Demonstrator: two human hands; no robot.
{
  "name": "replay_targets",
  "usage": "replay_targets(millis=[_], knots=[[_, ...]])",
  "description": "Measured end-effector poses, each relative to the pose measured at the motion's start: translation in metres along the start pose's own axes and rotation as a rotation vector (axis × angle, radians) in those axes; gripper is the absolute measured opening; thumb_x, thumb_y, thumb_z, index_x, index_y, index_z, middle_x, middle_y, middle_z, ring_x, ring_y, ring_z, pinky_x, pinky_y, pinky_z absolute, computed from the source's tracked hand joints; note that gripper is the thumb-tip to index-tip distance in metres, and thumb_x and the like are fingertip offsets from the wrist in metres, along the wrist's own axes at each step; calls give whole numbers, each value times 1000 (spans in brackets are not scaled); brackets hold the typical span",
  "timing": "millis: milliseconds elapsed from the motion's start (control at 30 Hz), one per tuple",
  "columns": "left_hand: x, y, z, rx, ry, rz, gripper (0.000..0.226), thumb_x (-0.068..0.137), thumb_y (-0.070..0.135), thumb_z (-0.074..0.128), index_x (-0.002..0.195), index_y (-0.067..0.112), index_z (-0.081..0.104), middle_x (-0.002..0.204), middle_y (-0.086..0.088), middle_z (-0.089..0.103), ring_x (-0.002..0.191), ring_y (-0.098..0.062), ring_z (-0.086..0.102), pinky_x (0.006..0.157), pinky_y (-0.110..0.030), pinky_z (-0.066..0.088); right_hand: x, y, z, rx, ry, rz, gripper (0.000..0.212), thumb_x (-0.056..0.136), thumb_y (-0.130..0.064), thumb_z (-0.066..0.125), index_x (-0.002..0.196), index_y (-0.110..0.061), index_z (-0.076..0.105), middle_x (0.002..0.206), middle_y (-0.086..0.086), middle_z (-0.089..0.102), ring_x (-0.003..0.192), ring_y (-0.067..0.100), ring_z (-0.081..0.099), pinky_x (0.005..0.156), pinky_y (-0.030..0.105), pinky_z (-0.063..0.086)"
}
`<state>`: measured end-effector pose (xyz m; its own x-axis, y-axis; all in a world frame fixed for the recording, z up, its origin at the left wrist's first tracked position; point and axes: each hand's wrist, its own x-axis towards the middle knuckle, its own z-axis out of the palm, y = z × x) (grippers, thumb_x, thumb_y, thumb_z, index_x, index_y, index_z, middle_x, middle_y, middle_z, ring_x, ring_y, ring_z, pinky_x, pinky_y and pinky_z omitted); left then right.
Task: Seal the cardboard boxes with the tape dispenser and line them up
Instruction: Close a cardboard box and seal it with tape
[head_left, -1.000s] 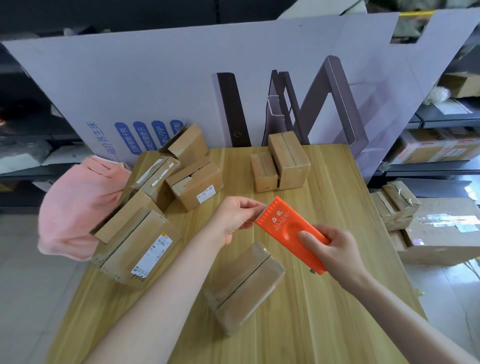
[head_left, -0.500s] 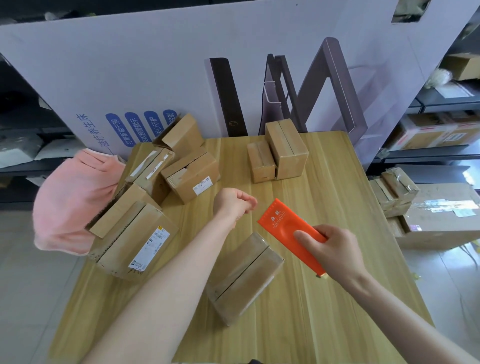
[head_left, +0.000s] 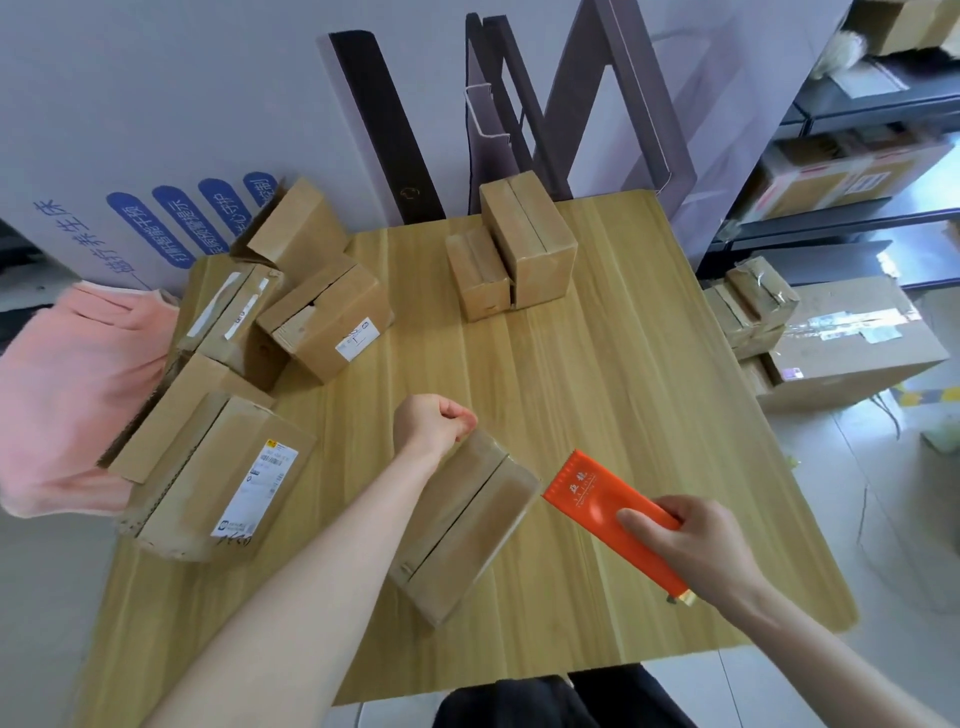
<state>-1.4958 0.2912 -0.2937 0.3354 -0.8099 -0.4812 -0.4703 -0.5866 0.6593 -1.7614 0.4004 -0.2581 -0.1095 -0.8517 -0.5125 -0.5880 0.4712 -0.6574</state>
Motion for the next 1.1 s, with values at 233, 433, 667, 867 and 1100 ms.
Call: replay_targets(millis=[233,433,667,867,1100], knots=[[10,-15,12,37,46,30,13,75,17,79,66,25,72,67,9,70,69,-11,67,72,-25,55,19,15,17,-31,-22,71,29,79,-45,72,72,-16,71,59,6,68,45,24,66,44,49,55],[23,-24,16,80,-52,-30,68,82,34,74,140,13,46,121,1,66,114,-18,60,98,-29,45,31,15,26,-7,-15,119,30,79,-42,73,71,-14,70,61,8,69,45,25,66,36,40,53],[2,-39,36,342,65,138,48,96,56,35,127,26,56,119,1,65,111,-23,59,90,-37,49,37,20,35,-18,-20,110,32,79,-46,72,70,-15,70,59,6,68,44,22,65,40,46,54],[-3,-43,43,565,81,193,52,95,62,20,93,26,57,83,2,66,80,-25,62,64,-32,45,47,11,29,-311,-1,-13,28,79,-52,66,82,-24,71,63,-7,66,55,12,63,50,26,50],[-3,-45,45,568,119,189,54,95,62,22,97,24,60,85,1,68,80,-26,62,64,-33,45,52,-21,16,-758,56,-196,39,79,-64,54,86,-26,62,70,-8,58,66,14,54,49,22,32]])
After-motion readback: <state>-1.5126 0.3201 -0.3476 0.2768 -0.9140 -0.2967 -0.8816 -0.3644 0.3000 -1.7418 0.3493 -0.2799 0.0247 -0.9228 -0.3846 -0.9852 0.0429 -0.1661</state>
